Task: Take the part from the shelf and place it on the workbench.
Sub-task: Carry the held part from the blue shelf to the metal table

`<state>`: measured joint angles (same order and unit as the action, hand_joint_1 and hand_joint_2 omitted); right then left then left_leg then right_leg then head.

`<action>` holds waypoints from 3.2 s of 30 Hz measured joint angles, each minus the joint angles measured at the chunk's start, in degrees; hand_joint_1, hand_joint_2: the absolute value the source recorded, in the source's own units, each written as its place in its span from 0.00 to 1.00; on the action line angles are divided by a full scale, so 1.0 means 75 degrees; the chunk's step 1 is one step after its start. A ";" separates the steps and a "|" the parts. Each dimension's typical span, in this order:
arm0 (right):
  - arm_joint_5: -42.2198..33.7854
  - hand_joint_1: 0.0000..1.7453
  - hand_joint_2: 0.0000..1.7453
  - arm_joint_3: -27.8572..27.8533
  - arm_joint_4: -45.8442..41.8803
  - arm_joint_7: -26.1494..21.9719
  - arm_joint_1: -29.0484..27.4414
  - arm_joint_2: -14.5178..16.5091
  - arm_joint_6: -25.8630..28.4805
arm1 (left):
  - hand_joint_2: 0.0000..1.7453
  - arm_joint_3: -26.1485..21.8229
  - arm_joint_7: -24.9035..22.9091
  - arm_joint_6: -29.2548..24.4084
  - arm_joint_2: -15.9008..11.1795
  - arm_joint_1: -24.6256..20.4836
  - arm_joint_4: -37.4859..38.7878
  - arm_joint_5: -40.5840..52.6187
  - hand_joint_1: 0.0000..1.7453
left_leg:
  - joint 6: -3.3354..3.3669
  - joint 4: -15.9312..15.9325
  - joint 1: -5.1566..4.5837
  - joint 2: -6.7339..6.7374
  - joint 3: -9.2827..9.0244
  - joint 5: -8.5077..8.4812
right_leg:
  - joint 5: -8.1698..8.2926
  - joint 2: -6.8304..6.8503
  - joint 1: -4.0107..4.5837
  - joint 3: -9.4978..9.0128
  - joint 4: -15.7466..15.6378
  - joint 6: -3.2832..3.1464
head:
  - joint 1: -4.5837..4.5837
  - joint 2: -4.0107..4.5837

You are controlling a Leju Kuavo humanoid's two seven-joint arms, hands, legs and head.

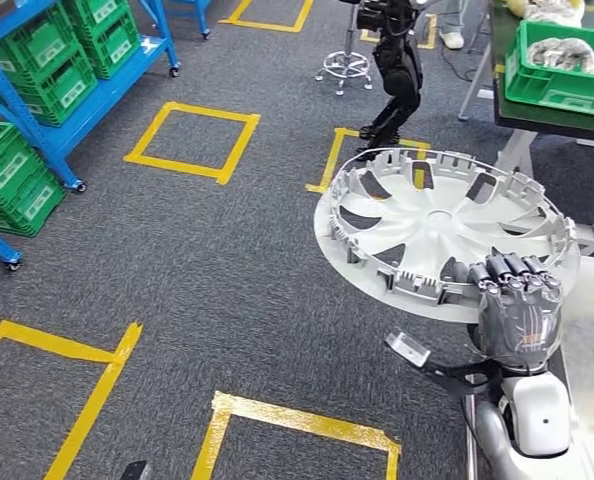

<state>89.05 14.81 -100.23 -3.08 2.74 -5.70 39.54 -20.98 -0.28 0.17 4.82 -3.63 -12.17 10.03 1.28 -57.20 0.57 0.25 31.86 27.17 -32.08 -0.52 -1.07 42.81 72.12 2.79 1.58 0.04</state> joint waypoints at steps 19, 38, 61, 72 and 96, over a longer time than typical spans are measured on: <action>0.0003 1.00 1.00 0.0118 0.0072 0.0161 -0.0004 0.0000 0.0000 | 0.00 -0.0190 -0.0201 -0.0151 -0.0082 0.0059 0.0000 0.0117 0.00 | -0.0103 -0.1619 -0.0093 -0.0105 0.0672 0.0565 | 0.0752 -0.0456 0.0138 -0.1071 -0.1759 -0.0436 | -0.0084 0.0000; 0.0000 1.00 1.00 0.0364 0.0294 0.0321 0.0212 -0.0003 0.0000 | 0.00 -0.0185 -0.0240 -0.0228 -0.0112 -0.0045 0.0000 0.0346 0.00 | -0.0137 -0.0070 -0.0123 0.0660 -0.0008 0.0099 | 0.0670 0.0600 0.0020 -0.1039 -0.1745 -0.0058 | -0.0048 0.0000; 0.0000 1.00 1.00 0.0425 0.0321 0.0353 0.0218 -0.0014 0.0000 | 0.00 -0.0178 -0.0199 -0.0255 -0.0052 -0.0038 0.0000 0.0404 0.00 | 0.0092 0.0066 -0.0064 -0.0015 0.0059 -0.0060 | -0.0060 -0.0016 0.0024 -0.0025 -0.0062 -0.0038 | -0.0092 0.0000; 0.0000 1.00 1.00 0.0449 0.0367 0.0353 0.0223 -0.0020 0.0000 | 0.00 -0.0178 -0.0187 -0.0283 -0.0030 -0.0062 -0.0001 0.0425 0.00 | -0.0277 -0.0172 -0.0049 0.0563 0.0044 0.0185 | 0.0675 0.0329 0.0018 -0.1130 -0.1826 -0.0255 | -0.0155 0.0000; 0.0000 1.00 1.00 0.0512 0.0576 0.0332 0.0415 -0.0020 0.0000 | 0.00 -0.0178 -0.0184 -0.0201 -0.0067 -0.0065 0.0000 0.0437 0.00 | 0.0000 0.0094 -0.0034 0.0416 0.0030 -0.0028 | 0.0445 0.0332 -0.0044 -0.0711 -0.1028 0.0116 | -0.0120 0.0000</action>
<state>89.05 18.65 -95.90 -0.59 5.85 -5.86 39.54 -22.32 -1.66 -1.34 4.32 -4.12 -12.17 13.31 1.29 -56.50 0.31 3.37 32.09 26.96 -28.75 1.97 -1.41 37.47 64.41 3.66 0.69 0.04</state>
